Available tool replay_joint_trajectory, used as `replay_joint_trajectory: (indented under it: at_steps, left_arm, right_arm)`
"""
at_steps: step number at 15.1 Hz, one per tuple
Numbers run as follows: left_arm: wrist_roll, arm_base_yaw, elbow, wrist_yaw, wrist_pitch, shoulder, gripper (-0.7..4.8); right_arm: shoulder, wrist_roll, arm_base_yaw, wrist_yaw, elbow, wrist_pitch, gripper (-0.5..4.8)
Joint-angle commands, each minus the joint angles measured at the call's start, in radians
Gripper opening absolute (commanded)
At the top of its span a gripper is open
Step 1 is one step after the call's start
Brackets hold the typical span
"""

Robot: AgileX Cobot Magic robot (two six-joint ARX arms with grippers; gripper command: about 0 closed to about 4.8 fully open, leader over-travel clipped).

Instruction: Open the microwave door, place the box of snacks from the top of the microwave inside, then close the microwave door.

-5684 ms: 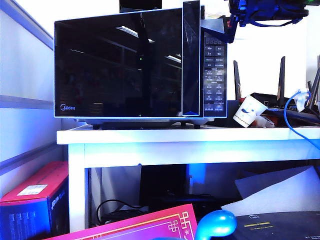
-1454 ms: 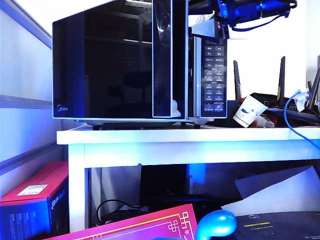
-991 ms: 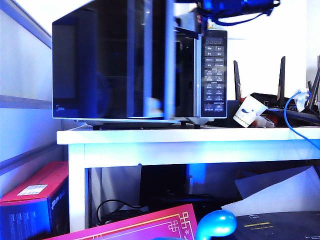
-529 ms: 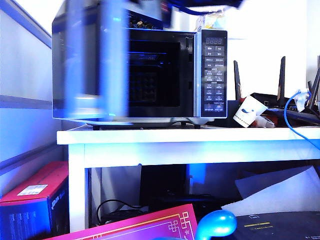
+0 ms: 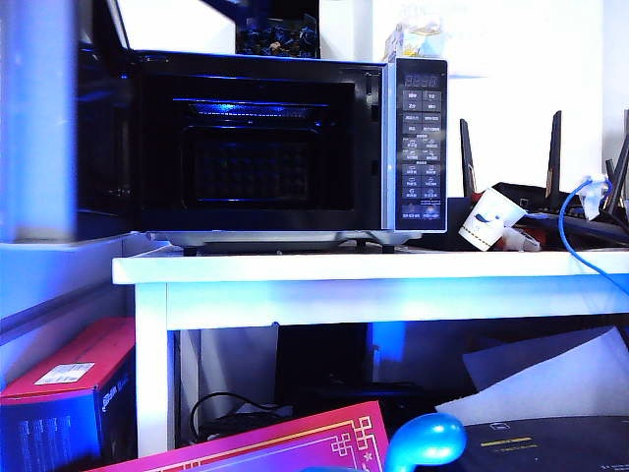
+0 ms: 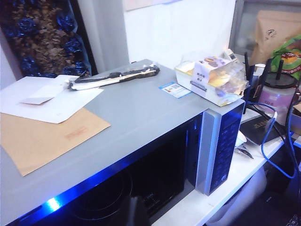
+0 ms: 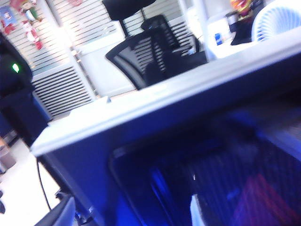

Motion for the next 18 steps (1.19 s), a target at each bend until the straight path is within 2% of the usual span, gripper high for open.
replay_joint_trajectory:
  at_steps: [1, 3, 5, 6, 7, 8, 10, 11, 12, 13, 14, 15, 18]
  left_arm:
    - [0.006, 0.0, 0.004, -0.002, -0.004, -0.011, -0.05]
    - [0.008, 0.0, 0.003, -0.002, -0.011, -0.01, -0.05]
    - [0.037, 0.0, 0.003, -0.002, -0.017, -0.008, -0.05]
    - [0.051, 0.0, 0.003, -0.001, -0.017, -0.001, -0.05]
    - [0.056, 0.0, 0.003, 0.002, -0.013, 0.006, -0.05]
    - [0.056, 0.0, 0.003, 0.006, -0.01, 0.013, -0.05]
    - [0.058, 0.0, 0.003, 0.006, -0.009, 0.014, -0.05]
    - [0.058, 0.0, 0.003, 0.006, -0.008, 0.014, -0.05]
    - [0.058, 0.0, 0.003, 0.006, -0.007, 0.014, -0.05]
    - [0.058, 0.0, 0.003, 0.006, -0.005, 0.014, -0.05]
    - [0.058, 0.0, 0.003, 0.006, -0.003, 0.014, -0.05]
    - [0.058, -0.001, 0.003, 0.006, -0.005, 0.014, -0.05]
    - [0.058, -0.001, 0.003, 0.01, -0.029, 0.014, -0.05]
  right_arm:
    - [-0.037, 0.151, -0.081, -0.036, 0.004, 0.127, 3.28]
    - [-0.05, 0.237, -0.172, 0.053, 0.004, 0.278, 3.28]
    - [-0.071, 0.234, -0.252, 0.307, 0.005, 0.386, 3.27]
    - [-0.084, 0.169, -0.277, 0.564, 0.005, 0.419, 3.23]
    - [-0.092, 0.05, -0.285, 0.737, 0.005, 0.42, 3.23]
    - [-0.099, -0.064, -0.284, 0.88, 0.005, 0.418, 3.23]
    - [-0.1, -0.186, -0.281, 1.095, 0.006, 0.398, 3.25]
    - [-0.1, -0.241, -0.28, 1.184, 0.006, 0.373, 3.71]
    - [-0.098, -0.28, -0.281, 1.249, 0.006, 0.357, 4.61]
    - [-0.098, -0.297, -0.283, 1.266, 0.006, 0.351, 4.79]
    - [-0.097, -0.297, -0.287, 1.266, 0.009, 0.344, 4.79]
    - [-0.067, -0.336, -0.288, 1.268, 0.054, 0.311, 4.79]
    - [0.031, -0.345, -0.29, 1.28, 0.193, 0.248, 4.79]
